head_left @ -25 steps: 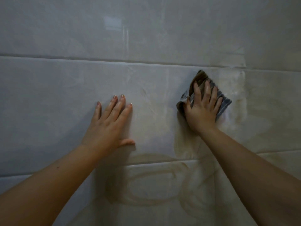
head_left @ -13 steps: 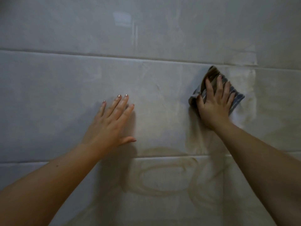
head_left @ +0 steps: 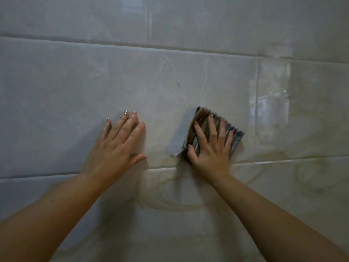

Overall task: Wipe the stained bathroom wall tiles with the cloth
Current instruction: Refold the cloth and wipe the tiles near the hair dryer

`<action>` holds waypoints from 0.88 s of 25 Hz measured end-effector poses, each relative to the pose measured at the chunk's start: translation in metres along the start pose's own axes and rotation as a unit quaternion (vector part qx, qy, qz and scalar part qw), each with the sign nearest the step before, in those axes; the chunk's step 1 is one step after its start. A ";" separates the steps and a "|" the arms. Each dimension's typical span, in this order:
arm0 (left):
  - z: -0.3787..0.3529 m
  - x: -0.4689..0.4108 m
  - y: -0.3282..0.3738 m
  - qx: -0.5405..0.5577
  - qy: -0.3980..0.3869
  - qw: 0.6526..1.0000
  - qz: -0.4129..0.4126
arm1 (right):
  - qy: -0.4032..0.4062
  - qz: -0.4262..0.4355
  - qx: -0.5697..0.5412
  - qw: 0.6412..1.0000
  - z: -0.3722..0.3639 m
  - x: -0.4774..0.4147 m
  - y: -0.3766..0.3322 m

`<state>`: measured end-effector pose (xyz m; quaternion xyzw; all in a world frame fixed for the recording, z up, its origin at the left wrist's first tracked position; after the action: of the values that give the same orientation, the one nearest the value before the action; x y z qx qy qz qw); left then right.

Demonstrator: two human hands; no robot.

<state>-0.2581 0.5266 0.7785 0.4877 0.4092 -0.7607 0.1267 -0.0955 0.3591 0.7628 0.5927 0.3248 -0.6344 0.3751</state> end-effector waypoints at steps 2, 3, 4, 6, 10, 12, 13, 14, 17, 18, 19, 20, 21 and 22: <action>-0.003 0.000 0.001 -0.001 -0.003 1.000 -0.005 | 0.009 -0.003 0.006 1.000 0.010 -0.016 0.027; -0.004 0.000 0.001 -0.002 -0.006 1.000 -0.004 | 0.025 -0.054 0.012 0.998 0.017 -0.021 0.053; -0.006 0.000 0.000 -0.004 -0.007 1.000 -0.003 | 0.042 -0.114 0.015 0.993 0.024 -0.018 0.075; -0.007 0.000 0.000 -0.006 -0.006 1.000 -0.002 | 0.065 -0.191 0.026 0.979 0.029 0.011 0.091; -0.006 -0.001 -0.001 -0.003 -0.002 1.000 0.002 | -0.010 -0.140 0.038 0.989 0.005 0.054 0.049; -0.007 0.000 -0.001 0.002 -0.006 1.000 0.005 | -0.023 -0.083 0.019 0.996 0.005 0.026 0.054; -0.007 -0.001 -0.001 0.004 -0.007 1.000 0.005 | -0.005 -0.093 0.019 0.995 0.010 0.012 0.068; -0.006 -0.001 0.000 0.005 -0.006 1.000 0.003 | 0.025 -0.133 0.028 0.990 0.019 0.005 0.088; 0.000 -0.002 -0.004 0.030 0.002 0.999 0.016 | 0.092 -0.288 0.041 0.952 0.031 0.032 0.117; 0.003 -0.001 -0.007 0.042 0.009 0.999 0.023 | 0.097 -0.301 0.059 0.947 0.028 0.044 0.103; 0.005 0.001 -0.009 0.049 0.018 0.998 0.028 | 0.088 -0.287 0.080 0.950 0.022 0.051 0.082; 0.007 0.006 -0.011 0.050 0.025 0.998 0.032 | 0.068 -0.252 0.088 0.961 0.012 0.053 0.058; 0.007 0.011 -0.011 0.050 0.028 0.998 0.032 | 0.042 -0.211 0.080 0.973 0.000 0.054 0.033; 0.005 0.017 -0.010 0.050 0.028 0.998 0.032 | 0.022 -0.171 0.069 0.983 -0.012 0.055 0.007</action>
<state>-0.2759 0.5325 0.7703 0.5272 0.3584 -0.7619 0.1145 -0.0842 0.3605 0.7076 0.5664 0.3849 -0.6973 0.2118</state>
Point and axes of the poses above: each hand's wrist, its own x-axis away from the middle knuckle, its own z-axis out of the back of the hand, y = z × x, the point moved 9 cm from there along -x, towards the middle knuckle, and after that the axes turned 13 degrees about -x, right-handed, at the moved point
